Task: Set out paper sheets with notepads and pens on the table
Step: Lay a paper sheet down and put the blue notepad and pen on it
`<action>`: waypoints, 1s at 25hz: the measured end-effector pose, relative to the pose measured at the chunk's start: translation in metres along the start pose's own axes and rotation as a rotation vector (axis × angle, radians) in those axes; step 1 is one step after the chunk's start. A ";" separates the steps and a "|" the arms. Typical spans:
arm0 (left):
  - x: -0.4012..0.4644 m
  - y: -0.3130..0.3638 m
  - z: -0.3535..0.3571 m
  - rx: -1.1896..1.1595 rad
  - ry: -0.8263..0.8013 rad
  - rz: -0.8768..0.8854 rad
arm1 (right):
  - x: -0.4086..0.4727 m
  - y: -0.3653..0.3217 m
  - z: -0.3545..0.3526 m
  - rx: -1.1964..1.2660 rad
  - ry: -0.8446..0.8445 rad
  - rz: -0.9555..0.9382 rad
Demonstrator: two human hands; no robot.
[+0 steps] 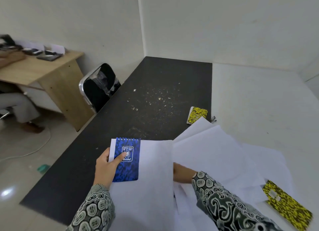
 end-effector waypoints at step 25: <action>-0.044 0.086 0.012 -0.109 0.013 0.271 | -0.055 -0.141 -0.107 0.537 0.619 -0.300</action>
Point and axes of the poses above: each hand's wrist, its own x-axis towards the middle knuckle, its own z-axis out of the palm, y = z × x, the point moved 7 cm from there along x, towards the middle knuckle, and after that the axes turned 1 degree about x, right-handed, at the moved point
